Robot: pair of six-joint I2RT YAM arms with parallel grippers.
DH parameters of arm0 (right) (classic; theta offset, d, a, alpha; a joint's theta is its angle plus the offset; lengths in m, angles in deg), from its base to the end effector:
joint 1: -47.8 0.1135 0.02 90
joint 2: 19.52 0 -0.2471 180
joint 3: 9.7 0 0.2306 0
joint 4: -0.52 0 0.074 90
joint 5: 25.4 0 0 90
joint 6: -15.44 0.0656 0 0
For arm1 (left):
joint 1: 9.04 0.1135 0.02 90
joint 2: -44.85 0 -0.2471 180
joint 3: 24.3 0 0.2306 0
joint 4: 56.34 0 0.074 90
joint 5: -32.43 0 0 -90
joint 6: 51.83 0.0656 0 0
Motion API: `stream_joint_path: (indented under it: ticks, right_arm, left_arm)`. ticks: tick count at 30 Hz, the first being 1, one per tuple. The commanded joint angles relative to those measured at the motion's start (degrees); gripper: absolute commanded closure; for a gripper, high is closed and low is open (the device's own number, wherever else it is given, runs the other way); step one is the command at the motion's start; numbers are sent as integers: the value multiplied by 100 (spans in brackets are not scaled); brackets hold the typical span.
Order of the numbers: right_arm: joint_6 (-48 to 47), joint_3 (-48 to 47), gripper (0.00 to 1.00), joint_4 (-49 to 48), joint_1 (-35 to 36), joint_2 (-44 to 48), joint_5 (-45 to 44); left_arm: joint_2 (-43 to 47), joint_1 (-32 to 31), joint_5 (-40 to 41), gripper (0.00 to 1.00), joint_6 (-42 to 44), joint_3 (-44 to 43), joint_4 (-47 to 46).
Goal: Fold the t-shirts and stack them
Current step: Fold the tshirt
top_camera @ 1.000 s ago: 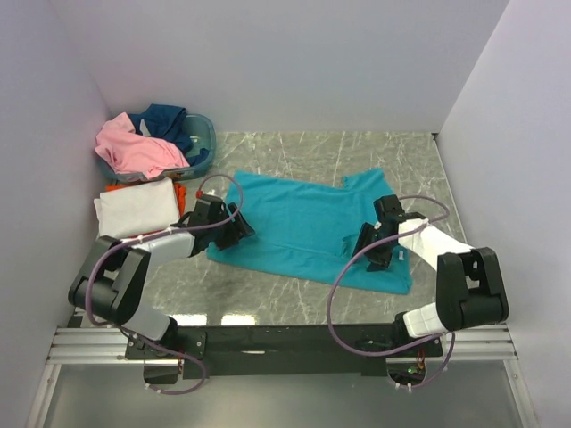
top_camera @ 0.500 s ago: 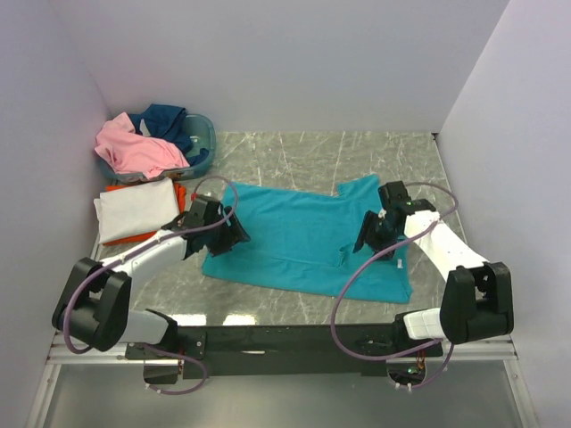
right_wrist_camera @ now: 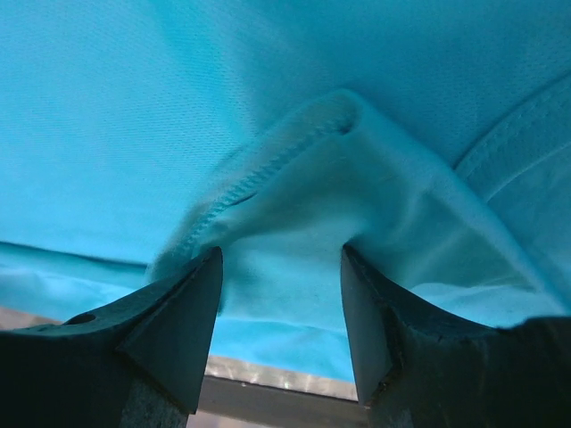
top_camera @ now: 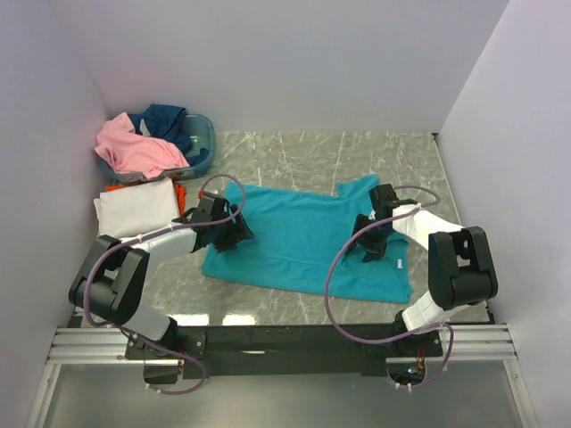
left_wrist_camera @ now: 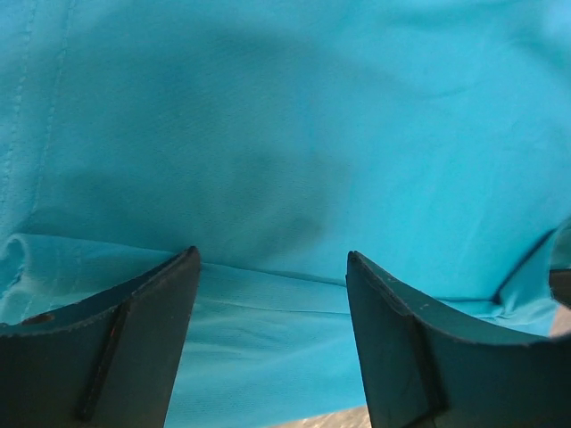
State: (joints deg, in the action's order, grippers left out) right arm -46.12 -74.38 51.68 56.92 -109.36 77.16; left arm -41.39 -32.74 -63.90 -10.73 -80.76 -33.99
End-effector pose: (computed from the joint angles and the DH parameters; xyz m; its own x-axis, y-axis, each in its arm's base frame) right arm 0.2551 0.0554 0.1284 -0.9414 0.3197 -0.1073 0.2762 0.9136 0.2984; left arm 0.2621 -0.1229 0.1357 -0.8229 -0.4567 -0.3380 -0.2413 0.8195 -0.5198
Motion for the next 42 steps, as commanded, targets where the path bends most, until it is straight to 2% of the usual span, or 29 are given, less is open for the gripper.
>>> stream_joint_path:
  ticks: [1, 11, 22, 27, 32, 39, 42]
  right_arm:
    - [-85, 231, 37, -250, 28, -77, -60]
    - [29, 1110, 38, 74, 28, 379, -227]
    - [188, 1138, 39, 619, 72, 995, -43]
    - [179, 444, 39, 1120, 63, 1205, -104]
    - [21, -970, 37, 1517, 11, 1004, -438]
    - [-427, -2623, 37, 911, -499, -399, -938]
    - [-559, -3291, 37, 568, -561, -1058, -1544]
  left_arm:
    - [1, -3, 88, 26, 92, 192, -129]
    - [511, -11, 114, 26, -128, 833, 398]
    - [1117, -38, 26, 26, -155, 887, 951]
    - [1478, -38, 97, 26, -75, 431, 1496]
    - [1444, -29, 429, 24, 170, -474, 1760]
    - [934, 24, 843, 22, 592, -1406, 1717]
    - [889, 41, 931, 22, 610, -1618, 1620]
